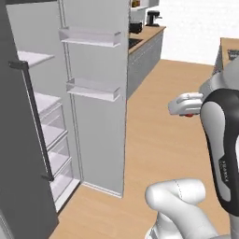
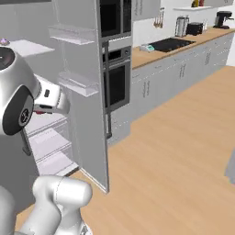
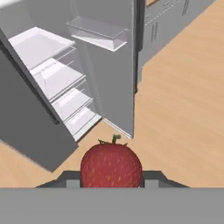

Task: Take the strawberry from the fridge and place it on top of the pancake, located on the dining counter.

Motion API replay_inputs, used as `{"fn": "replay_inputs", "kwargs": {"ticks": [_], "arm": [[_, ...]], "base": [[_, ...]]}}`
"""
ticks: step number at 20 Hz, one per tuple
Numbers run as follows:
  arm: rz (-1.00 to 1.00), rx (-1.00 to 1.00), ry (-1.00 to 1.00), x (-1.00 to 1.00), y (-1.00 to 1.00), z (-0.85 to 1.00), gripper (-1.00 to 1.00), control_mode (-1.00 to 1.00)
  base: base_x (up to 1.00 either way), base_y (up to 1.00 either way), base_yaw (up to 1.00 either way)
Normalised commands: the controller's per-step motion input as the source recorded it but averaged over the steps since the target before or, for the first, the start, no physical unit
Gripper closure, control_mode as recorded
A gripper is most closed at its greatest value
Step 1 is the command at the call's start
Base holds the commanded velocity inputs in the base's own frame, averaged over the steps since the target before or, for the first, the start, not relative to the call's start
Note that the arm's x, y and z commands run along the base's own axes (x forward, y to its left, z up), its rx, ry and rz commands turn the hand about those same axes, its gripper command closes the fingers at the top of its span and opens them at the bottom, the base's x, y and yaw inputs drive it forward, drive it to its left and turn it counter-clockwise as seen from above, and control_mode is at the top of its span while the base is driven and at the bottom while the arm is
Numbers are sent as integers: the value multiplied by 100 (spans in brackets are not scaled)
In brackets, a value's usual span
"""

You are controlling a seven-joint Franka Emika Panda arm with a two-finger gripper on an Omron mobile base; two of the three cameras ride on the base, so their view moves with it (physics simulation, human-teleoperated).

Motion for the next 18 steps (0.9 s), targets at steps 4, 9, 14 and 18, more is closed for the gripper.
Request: {"fn": "replay_inputs", "kwargs": {"ticks": [4, 9, 14, 18], "arm": [[0, 0, 0, 0, 0, 0, 100, 100], [0, 0, 0, 0, 0, 0, 100, 100], [0, 0, 0, 0, 0, 0, 100, 100], [0, 0, 0, 0, 0, 0, 100, 100]], "base": [[-8, -35, -61], [4, -88, -43], [22, -100, -24], [34, -100, -9]]}}
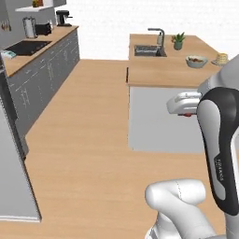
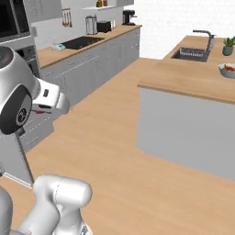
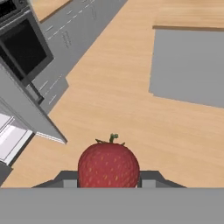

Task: Take the strawberry from the fridge and place it on top of the pancake, located on the dining counter.

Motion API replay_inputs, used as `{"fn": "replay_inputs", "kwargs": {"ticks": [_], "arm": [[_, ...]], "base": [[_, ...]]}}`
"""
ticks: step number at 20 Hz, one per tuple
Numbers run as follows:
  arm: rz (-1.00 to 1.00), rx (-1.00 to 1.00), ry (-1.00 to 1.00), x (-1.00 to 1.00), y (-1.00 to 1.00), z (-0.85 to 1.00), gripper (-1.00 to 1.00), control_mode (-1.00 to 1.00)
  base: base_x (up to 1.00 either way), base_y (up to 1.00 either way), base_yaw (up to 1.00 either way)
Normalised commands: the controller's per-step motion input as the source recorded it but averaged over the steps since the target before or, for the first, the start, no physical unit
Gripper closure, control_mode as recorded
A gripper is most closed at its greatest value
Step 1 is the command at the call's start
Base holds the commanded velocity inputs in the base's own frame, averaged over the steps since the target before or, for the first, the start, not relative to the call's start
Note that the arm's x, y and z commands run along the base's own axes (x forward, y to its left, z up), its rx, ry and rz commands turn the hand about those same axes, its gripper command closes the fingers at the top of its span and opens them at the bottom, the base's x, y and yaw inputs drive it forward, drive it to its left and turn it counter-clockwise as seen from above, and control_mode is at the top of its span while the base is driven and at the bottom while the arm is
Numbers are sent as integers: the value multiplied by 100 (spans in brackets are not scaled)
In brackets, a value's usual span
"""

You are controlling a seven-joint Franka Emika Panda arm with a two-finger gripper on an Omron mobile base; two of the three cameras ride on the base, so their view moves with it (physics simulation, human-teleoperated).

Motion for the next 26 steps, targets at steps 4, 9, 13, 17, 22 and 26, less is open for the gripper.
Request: {"fn": "replay_inputs", "kwargs": {"ticks": [4, 9, 13, 17, 22, 26], "arm": [[0, 0, 0, 0, 0, 0, 100, 100], [0, 0, 0, 0, 0, 0, 100, 100], [0, 0, 0, 0, 0, 0, 100, 100], [0, 0, 0, 0, 0, 0, 100, 100], [0, 0, 0, 0, 0, 0, 100, 100], [0, 0, 0, 0, 0, 0, 100, 100]], "base": [[31, -100, -3], [28, -100, 0], [28, -96, 0], [35, -79, 0], [36, -76, 0], [37, -68, 0]]}}
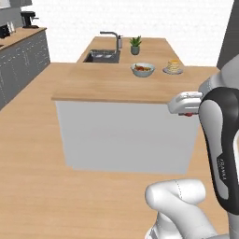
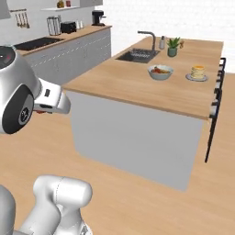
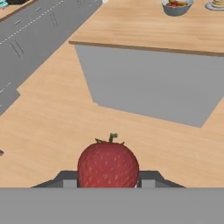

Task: Take the strawberry from the fridge and place it on top of the pancake, located on the dining counter.

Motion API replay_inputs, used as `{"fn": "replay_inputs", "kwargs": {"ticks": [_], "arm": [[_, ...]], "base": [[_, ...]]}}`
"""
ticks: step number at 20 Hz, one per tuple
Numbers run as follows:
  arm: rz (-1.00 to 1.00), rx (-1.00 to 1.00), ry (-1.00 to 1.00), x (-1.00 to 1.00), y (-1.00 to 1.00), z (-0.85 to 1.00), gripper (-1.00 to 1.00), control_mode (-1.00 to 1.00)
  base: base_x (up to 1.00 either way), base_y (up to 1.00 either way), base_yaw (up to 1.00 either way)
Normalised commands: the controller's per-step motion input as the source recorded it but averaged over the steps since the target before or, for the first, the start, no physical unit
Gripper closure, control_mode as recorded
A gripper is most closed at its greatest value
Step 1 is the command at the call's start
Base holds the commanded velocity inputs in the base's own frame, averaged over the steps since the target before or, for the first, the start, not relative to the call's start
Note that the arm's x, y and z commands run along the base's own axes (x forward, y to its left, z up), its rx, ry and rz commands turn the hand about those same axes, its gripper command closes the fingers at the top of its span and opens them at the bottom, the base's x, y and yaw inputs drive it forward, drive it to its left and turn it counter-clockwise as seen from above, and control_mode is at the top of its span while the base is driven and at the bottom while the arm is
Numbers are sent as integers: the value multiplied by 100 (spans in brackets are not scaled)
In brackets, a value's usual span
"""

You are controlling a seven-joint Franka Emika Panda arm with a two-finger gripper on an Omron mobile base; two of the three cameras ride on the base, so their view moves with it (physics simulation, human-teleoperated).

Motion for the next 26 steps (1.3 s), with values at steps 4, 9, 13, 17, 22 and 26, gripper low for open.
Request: {"fn": "replay_inputs", "kwargs": {"ticks": [4, 9, 13, 17, 22, 26], "arm": [[0, 0, 0, 0, 0, 0, 100, 100], [0, 0, 0, 0, 0, 0, 100, 100], [0, 0, 0, 0, 0, 0, 100, 100], [0, 0, 0, 0, 0, 0, 100, 100], [0, 0, 0, 0, 0, 0, 100, 100], [0, 0, 0, 0, 0, 0, 100, 100]], "base": [[40, -69, 0], [44, -71, 0], [51, -74, 4], [51, -81, 7], [37, -88, 8], [26, -89, 12]]}}
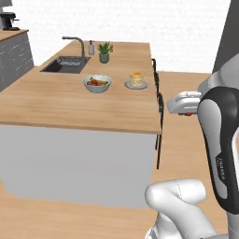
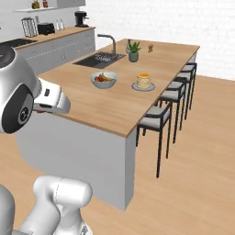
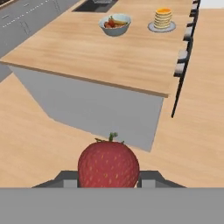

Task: Take the strawberry from the fridge and place it on top of the pancake, located on the dining counter.

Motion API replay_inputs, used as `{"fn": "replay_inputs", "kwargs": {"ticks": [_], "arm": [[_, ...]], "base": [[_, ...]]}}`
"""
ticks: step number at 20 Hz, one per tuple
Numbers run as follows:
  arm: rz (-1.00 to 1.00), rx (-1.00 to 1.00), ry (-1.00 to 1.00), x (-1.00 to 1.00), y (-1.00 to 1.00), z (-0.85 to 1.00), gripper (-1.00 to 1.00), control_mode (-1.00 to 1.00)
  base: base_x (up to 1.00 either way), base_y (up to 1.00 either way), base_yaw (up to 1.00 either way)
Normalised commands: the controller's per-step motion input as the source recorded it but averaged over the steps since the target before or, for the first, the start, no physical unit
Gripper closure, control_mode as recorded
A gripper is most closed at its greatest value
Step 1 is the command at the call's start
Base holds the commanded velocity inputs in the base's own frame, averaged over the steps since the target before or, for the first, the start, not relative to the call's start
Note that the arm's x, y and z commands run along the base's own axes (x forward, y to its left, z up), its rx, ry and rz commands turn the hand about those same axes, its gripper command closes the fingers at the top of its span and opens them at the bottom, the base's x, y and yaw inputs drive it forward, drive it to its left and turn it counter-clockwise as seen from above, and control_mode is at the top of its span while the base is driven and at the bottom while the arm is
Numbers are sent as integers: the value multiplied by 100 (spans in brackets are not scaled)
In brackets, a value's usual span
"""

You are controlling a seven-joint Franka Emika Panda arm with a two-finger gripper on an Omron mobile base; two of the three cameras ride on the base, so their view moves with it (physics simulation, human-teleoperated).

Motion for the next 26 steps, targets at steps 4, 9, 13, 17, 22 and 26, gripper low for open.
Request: {"fn": "replay_inputs", "kwargs": {"ticks": [4, 9, 13, 17, 22, 26], "arm": [[0, 0, 0, 0, 0, 0, 100, 100], [0, 0, 0, 0, 0, 0, 100, 100], [0, 0, 0, 0, 0, 0, 100, 100], [0, 0, 0, 0, 0, 0, 100, 100], [0, 0, 0, 0, 0, 0, 100, 100], [0, 0, 0, 0, 0, 0, 100, 100]], "base": [[24, -83, 17], [25, -83, 22], [29, -83, 22], [23, -85, 21], [24, -89, 21], [33, -89, 22]]}}
